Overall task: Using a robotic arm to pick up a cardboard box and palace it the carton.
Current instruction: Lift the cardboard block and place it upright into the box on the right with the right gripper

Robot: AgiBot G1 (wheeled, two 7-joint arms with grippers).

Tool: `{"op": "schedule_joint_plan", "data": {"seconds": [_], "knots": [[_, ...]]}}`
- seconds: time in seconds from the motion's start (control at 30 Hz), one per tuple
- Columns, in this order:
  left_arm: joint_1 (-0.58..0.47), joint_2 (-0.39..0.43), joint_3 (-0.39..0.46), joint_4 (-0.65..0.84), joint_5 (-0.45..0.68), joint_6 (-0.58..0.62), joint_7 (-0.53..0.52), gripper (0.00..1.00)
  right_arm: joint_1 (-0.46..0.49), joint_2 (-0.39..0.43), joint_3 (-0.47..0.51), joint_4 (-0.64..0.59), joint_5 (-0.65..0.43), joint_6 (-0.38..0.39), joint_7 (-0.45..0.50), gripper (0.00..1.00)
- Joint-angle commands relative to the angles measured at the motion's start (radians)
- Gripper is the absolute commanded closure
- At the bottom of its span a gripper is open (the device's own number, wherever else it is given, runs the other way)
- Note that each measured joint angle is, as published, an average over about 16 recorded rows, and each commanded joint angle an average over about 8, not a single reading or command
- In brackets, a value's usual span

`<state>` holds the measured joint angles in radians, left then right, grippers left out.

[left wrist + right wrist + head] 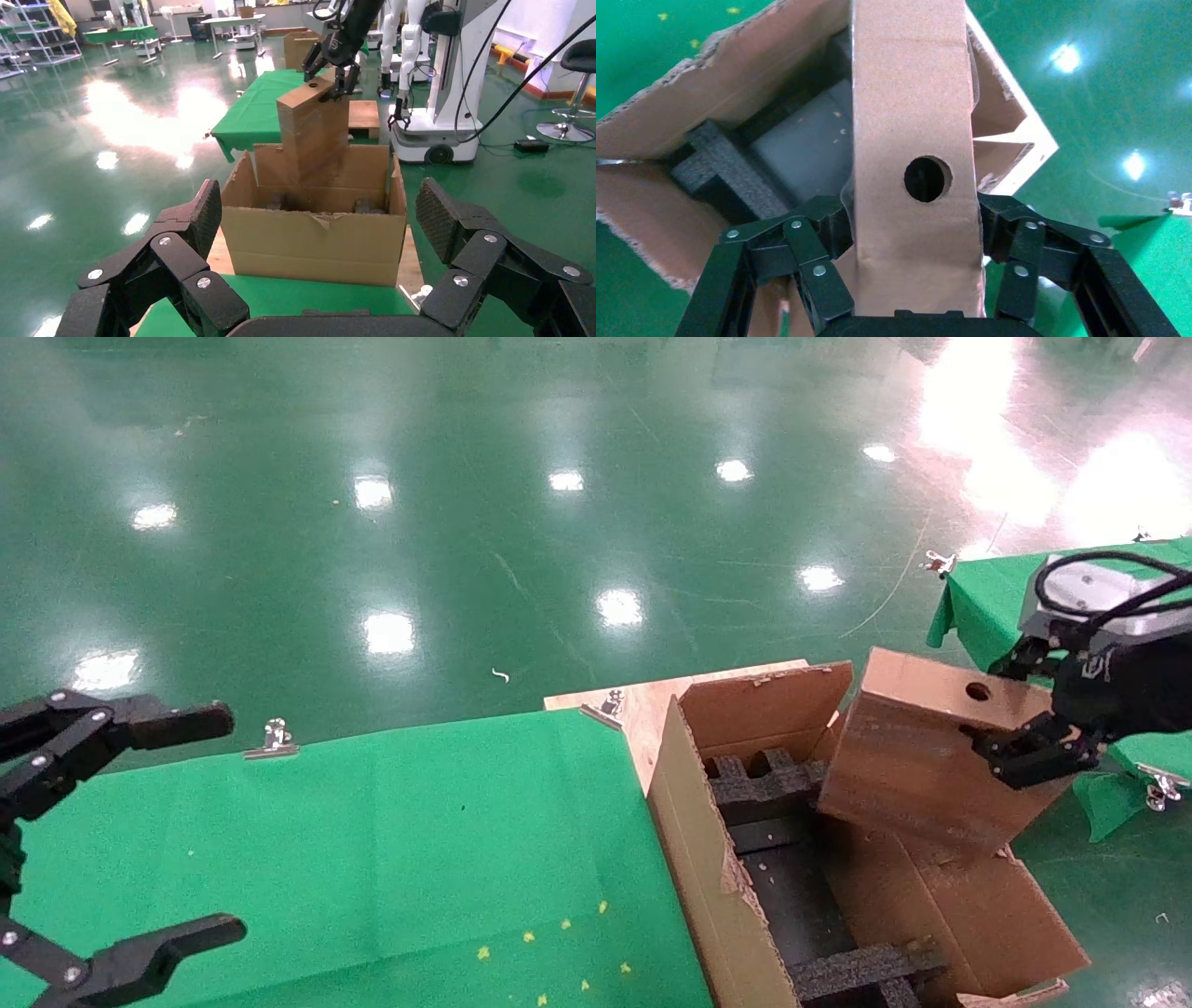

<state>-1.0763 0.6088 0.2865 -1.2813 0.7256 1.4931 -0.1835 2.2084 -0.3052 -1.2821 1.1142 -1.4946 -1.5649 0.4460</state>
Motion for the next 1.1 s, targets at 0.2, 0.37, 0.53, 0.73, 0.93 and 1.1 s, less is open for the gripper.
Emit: {"op": "schedule_joint_plan", "data": {"seconds": [0.2,0.37,0.53,0.73,0.93,1.1], "knots": [[0.0,0.0,0.0,0.0,0.0,0.0,0.0,0.0,0.0,0.005,-0.008,0.004,-0.009,0.011,0.019,1.0],[0.0,0.0,0.0,0.001,0.0,0.0,0.0,0.0,-0.034,0.009,-0.013,-0.015,0.013,0.073,0.115,1.0],[0.0,0.0,0.001,0.001,-0.001,0.0,0.001,0.0,-0.105,0.038,-0.031,0.009,0.041,0.193,0.345,1.0],[-0.001,0.0,0.001,0.001,-0.001,0.0,0.001,0.0,-0.186,0.099,-0.073,0.134,-0.006,0.334,0.664,1.0],[-0.001,0.0,0.001,0.001,-0.001,0.0,0.001,0.0,-0.239,0.128,-0.112,0.23,-0.089,0.417,0.932,1.0],[0.0,0.0,0.001,0.001,-0.001,0.0,0.001,0.0,-0.254,0.122,-0.124,0.248,-0.1,0.434,0.996,1.0]]}}
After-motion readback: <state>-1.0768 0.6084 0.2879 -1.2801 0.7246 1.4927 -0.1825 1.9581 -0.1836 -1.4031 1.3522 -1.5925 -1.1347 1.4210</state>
